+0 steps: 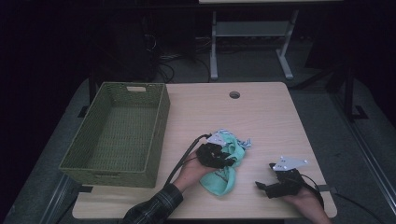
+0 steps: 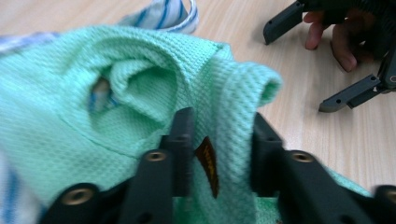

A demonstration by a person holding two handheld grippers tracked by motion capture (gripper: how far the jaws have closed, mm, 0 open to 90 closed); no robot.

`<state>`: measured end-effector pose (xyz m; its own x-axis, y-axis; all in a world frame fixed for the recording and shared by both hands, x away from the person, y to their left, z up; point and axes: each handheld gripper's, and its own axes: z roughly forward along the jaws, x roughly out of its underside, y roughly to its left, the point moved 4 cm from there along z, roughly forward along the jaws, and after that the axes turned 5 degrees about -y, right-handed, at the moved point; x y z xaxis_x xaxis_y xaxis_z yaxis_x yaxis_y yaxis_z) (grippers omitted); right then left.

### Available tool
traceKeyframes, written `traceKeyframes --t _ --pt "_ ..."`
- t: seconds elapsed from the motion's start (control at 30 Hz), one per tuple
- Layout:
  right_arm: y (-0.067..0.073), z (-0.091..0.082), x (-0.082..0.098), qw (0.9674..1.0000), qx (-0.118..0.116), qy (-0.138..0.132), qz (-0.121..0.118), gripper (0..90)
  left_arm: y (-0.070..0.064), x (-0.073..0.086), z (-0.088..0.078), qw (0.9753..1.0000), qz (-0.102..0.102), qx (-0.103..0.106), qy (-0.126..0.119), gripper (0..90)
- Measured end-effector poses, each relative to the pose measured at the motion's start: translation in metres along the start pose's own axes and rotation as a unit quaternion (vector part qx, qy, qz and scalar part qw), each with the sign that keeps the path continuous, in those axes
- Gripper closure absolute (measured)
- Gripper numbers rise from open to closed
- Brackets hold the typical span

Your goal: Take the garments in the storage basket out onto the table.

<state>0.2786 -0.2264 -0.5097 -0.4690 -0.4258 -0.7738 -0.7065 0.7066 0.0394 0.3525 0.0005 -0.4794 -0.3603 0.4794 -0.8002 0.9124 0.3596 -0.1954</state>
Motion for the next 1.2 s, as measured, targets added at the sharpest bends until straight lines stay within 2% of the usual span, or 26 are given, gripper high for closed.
traceKeyframes --t 0.07,0.13,0.23,0.33,0.37,0.43,0.63,0.8,0.93,0.97,1.0,1.07,1.13,1.2 --pt "0.0 0.0 0.0 1.0 0.0 0.0 0.0 9.0 -0.001 -0.004 -0.007 1.0 0.0 -0.005 -0.007 53.1" --pt "0.0 0.0 0.0 1.0 0.0 0.0 0.0 9.0 -0.001 -0.007 -0.016 0.9999 0.004 -0.009 -0.011 49.2" --pt "0.0 0.0 0.0 1.0 0.001 0.0 0.001 9.0 -0.001 -0.009 -0.033 0.9997 0.012 -0.014 -0.014 47.1" --pt "0.0 0.0 0.0 1.0 0.001 0.001 0.003 9.0 -0.002 -0.006 -0.046 0.9996 0.01 -0.022 -0.017 46.9" --pt "0.0 0.0 0.0 1.0 0.002 0.0 0.002 9.0 -0.002 -0.006 -0.046 0.9996 0.01 -0.022 -0.017 47.1" --pt "0.0 0.0 0.0 1.0 0.002 0.001 0.003 9.0 -0.002 0.002 -0.057 0.9995 0.006 -0.029 -0.009 47.8" --pt "0.0 0.0 0.0 1.0 0.002 0.0 0.003 9.0 -0.006 0.022 -0.064 0.9993 0.004 -0.036 0.013 48.3" --pt "0.0 0.0 0.0 1.0 0.002 0.0 0.003 9.0 -0.009 0.029 -0.06 0.9991 0.004 -0.037 0.023 48.6" --pt "0.0 0.0 0.0 1.0 0.002 0.001 0.003 9.0 -0.006 0.032 -0.055 0.9982 0.011 -0.046 0.036 59.3" --pt "0.0 0.0 0.0 1.0 0.002 0.0 0.003 9.0 -0.005 0.032 -0.055 0.9982 0.004 -0.05 0.033 65.5" --pt "0.0 0.0 0.0 1.0 0.002 0.001 0.003 9.0 -0.004 0.032 -0.057 0.998 0.007 -0.05 0.036 73.0" --pt "0.0 0.0 0.0 1.0 0.002 0.001 0.003 9.0 -0.004 0.03 -0.062 0.9983 -0.001 -0.054 0.019 81.3" --pt "0.0 0.0 0.0 1.0 0.002 0.001 0.003 9.0 -0.002 0.028 -0.067 0.9979 -0.001 -0.063 0.012 84.6" --pt "0.0 0.0 0.0 1.0 0.002 0.001 0.003 9.0 0.001 0.027 -0.073 0.9965 -0.004 -0.083 0.008 85.4"
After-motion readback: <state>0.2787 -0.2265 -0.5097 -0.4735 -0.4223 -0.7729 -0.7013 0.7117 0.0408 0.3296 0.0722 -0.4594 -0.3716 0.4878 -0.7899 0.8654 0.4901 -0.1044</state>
